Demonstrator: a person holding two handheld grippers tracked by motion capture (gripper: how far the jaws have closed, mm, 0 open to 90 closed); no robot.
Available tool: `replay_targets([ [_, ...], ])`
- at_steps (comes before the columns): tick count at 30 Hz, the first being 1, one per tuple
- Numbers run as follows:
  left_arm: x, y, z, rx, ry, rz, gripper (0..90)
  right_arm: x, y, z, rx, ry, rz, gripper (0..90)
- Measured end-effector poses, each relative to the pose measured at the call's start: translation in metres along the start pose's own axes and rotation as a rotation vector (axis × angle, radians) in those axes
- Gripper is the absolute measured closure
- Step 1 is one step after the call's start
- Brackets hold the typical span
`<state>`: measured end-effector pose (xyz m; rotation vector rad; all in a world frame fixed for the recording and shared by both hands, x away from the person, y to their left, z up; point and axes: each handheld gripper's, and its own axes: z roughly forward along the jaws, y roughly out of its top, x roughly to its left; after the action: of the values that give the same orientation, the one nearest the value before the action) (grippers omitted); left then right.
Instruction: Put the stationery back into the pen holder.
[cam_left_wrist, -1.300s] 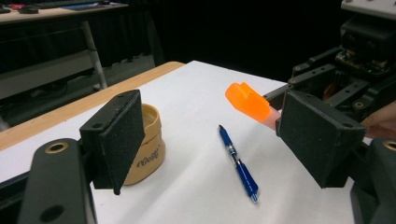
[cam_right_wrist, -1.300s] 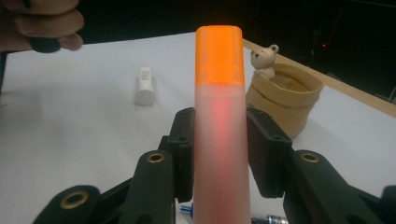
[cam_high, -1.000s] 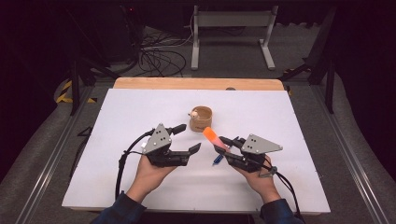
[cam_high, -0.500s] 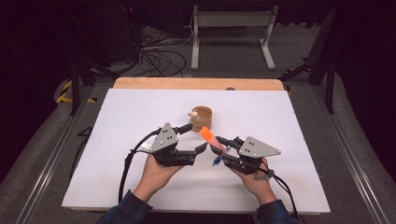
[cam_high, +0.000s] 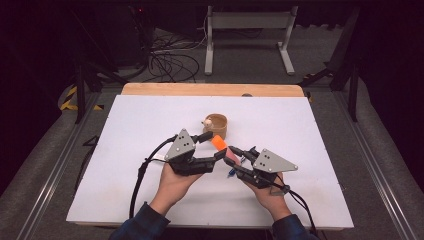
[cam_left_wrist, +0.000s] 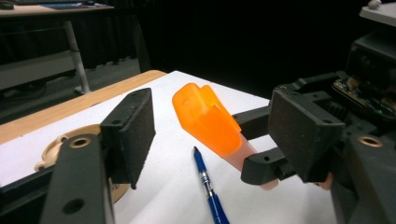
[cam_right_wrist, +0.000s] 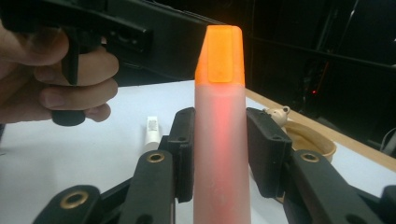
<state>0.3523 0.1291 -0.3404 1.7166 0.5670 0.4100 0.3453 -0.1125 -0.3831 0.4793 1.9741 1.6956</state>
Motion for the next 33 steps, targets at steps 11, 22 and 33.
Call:
replay_targets([
  [11, 0.0, 0.004, 0.007, 0.007, 0.001, -0.054, 47.6, 0.005, -0.002, -0.001, -0.044, -0.029, -0.043, 65.6],
  [22, -0.004, 0.004, 0.015, 0.004, -0.033, -0.074, 63.6, 0.007, -0.003, -0.004, -0.079, -0.076, -0.072, 65.6],
  [33, -0.012, 0.007, 0.019, 0.027, -0.048, -0.03, 71.9, 0.008, -0.002, -0.002, -0.059, -0.102, -0.072, 64.7],
])
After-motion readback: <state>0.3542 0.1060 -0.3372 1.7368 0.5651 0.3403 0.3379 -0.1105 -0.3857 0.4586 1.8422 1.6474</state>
